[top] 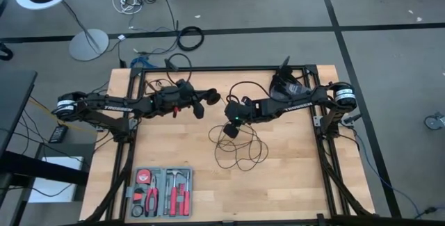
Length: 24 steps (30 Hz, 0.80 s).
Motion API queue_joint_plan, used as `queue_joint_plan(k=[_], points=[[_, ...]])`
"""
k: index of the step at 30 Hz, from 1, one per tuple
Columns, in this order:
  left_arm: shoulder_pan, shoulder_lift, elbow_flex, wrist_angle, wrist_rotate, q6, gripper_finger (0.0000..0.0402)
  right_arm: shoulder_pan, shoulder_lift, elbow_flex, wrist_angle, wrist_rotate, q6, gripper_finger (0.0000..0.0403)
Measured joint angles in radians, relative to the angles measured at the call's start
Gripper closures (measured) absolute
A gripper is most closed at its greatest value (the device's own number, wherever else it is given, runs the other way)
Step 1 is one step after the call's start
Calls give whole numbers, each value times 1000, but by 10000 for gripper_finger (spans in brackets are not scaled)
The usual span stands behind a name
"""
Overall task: Coil cords
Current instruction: Coil the black wire onto the black spool
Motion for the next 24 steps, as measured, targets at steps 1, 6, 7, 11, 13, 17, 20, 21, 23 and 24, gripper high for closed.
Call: queue_joint_plan(k=[1, 6, 7, 11, 13, 17, 20, 21, 23, 24], points=[[0, 0, 0, 2, 0, 0, 402, 2, 0, 0, 0, 2, -2, 395], [0, 0, 0, 34, 0, -6, 402, 11, 1, 0, 17, 9, -8, 399], [0, 0, 0, 42, 0, -6, 402, 14, 8, 0, 39, 10, -9, 399], [0, 0, 0, 63, 2, -10, 402, 15, 59, 4, 165, -17, -35, 401], [-2, 0, 0, 54, 13, -28, 402, 15, 90, 0, 195, -25, -57, 401], [-7, 1, 0, 44, 24, -37, 402, 10, 130, 1, 324, -25, -92, 401], [-14, 1, 0, 38, 23, -39, 402, 7, 132, 1, 408, -38, -142, 402], [-16, 1, 0, 37, 21, -39, 402, 7, 131, 2, 435, -38, -158, 402], [-20, 6, 0, 38, 5, -39, 402, 4, 127, 1, 478, -40, -189, 402], [-21, 8, 0, 31, -1, -40, 402, 2, 127, 2, 508, -46, -200, 402]])
